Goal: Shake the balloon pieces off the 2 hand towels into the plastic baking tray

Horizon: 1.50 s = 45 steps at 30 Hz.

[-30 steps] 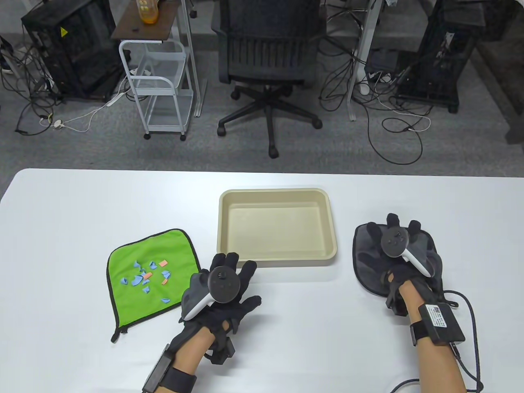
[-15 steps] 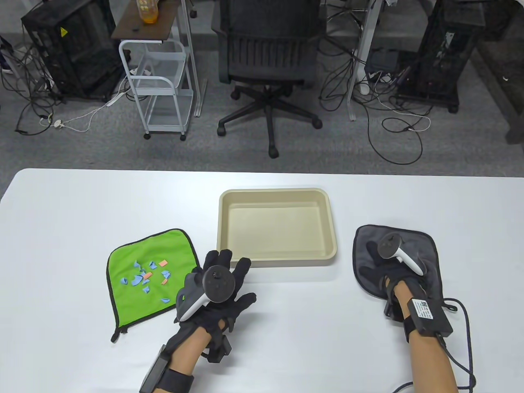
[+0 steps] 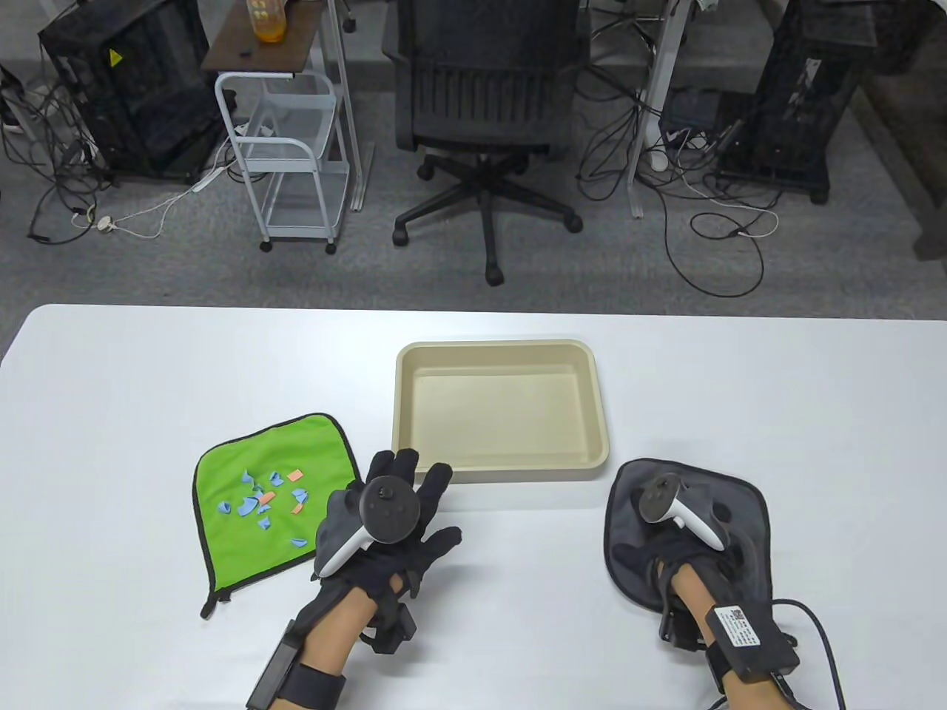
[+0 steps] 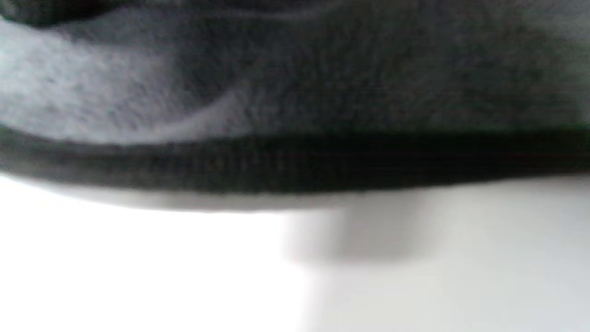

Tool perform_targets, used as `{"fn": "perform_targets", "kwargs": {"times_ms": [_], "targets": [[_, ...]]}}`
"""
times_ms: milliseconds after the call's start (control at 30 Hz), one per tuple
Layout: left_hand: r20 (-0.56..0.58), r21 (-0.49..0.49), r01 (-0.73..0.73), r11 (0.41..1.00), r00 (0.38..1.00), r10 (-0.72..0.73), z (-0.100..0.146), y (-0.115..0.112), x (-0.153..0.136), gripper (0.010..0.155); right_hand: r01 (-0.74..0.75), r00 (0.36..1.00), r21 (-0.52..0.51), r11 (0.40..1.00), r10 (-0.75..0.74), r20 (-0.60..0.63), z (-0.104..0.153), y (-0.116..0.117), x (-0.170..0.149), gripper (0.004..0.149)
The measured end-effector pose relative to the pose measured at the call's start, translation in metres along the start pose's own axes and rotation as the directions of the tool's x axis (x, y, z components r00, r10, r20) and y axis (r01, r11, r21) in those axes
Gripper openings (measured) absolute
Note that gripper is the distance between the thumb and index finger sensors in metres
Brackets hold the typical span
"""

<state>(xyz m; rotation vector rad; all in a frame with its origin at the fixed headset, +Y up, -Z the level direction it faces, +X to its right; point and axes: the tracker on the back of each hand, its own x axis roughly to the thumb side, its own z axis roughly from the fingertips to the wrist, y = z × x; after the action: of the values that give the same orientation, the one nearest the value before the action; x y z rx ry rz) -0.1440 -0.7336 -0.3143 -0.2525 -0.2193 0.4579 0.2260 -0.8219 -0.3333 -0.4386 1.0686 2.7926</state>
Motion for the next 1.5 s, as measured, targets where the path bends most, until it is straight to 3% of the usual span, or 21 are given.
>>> {"fn": "perform_targets", "kwargs": {"times_ms": [200, 600, 833, 1067, 1200, 1333, 1400, 1500], "targets": [[-0.007, -0.007, 0.001, 1.0, 1.0, -0.001, 0.0, -0.001, 0.0, 0.082, -0.059, 0.998, 0.026, 0.998, 0.058, 0.028, 0.027, 0.024, 0.039, 0.091], [-0.055, -0.007, -0.012, 1.0, 0.998, 0.011, -0.001, -0.001, -0.009, 0.082, -0.18, 0.972, 0.031, 0.983, 0.173, 0.161, 0.06, 0.052, 0.151, 0.092], [-0.066, -0.008, -0.017, 1.0, 0.998, 0.016, -0.001, -0.001, -0.011, 0.082, -0.201, 0.958, 0.018, 0.979, 0.192, 0.212, 0.07, 0.06, 0.176, 0.091], [-0.07, -0.013, -0.008, 1.0, 0.998, 0.007, -0.001, -0.003, -0.011, 0.082, -0.124, 0.96, -0.056, 0.991, 0.134, 0.246, 0.075, 0.044, 0.167, 0.086], [-0.066, 0.005, -0.015, 1.0, 0.998, 0.015, 0.0, -0.001, -0.012, 0.082, 0.012, 0.949, -0.095, 0.995, 0.019, 0.314, 0.093, 0.014, 0.143, 0.082], [-0.043, 0.044, -0.036, 0.998, 0.998, 0.038, 0.0, 0.002, -0.011, 0.08, 0.135, 0.933, -0.121, 0.983, -0.085, 0.349, 0.106, -0.022, 0.098, 0.079], [-0.04, 0.041, -0.038, 0.998, 0.998, 0.04, 0.0, 0.002, -0.011, 0.08, 0.245, 0.896, -0.202, 0.948, -0.142, 0.42, 0.099, -0.035, 0.071, 0.074], [-0.033, 0.034, -0.035, 0.999, 0.999, 0.036, -0.001, -0.001, -0.008, 0.08, 0.37, 0.856, -0.412, 0.833, -0.134, 0.499, 0.074, -0.041, 0.033, 0.071]]}}
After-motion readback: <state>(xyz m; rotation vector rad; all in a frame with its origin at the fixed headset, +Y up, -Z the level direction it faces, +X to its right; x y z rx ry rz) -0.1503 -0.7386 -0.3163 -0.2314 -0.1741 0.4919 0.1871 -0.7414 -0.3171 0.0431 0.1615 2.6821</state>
